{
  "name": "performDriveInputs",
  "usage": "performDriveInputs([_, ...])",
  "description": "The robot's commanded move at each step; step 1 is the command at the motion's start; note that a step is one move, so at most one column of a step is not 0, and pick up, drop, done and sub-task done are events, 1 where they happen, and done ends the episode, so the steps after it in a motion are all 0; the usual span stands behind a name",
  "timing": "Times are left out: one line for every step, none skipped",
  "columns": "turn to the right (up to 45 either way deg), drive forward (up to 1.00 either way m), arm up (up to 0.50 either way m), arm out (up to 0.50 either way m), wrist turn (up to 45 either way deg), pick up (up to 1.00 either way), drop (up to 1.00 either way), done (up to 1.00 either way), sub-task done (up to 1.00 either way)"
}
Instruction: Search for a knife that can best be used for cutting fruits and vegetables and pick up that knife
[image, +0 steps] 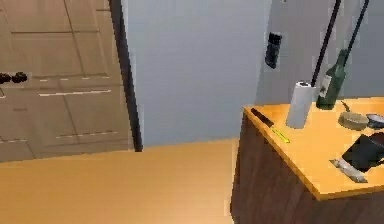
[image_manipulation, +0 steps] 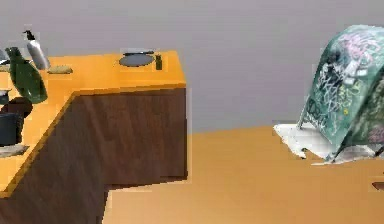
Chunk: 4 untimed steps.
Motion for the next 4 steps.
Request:
performDriveInputs([0.0,0.8,0.0,0.0,0.0,0.0,0.0,0.0,0.0])
performDriveInputs([0.0,0.0,0.5,0.0,0.0,0.0,0.0,0.0,0.0])
performDriveInputs([0.0,0.0,0.38,0.0,0.0,0.0,0.0,0.0,0.0])
performDriveInputs([0.0,0.0,0.0,0.06,0.0,0.0,0.0,0.0,0.0])
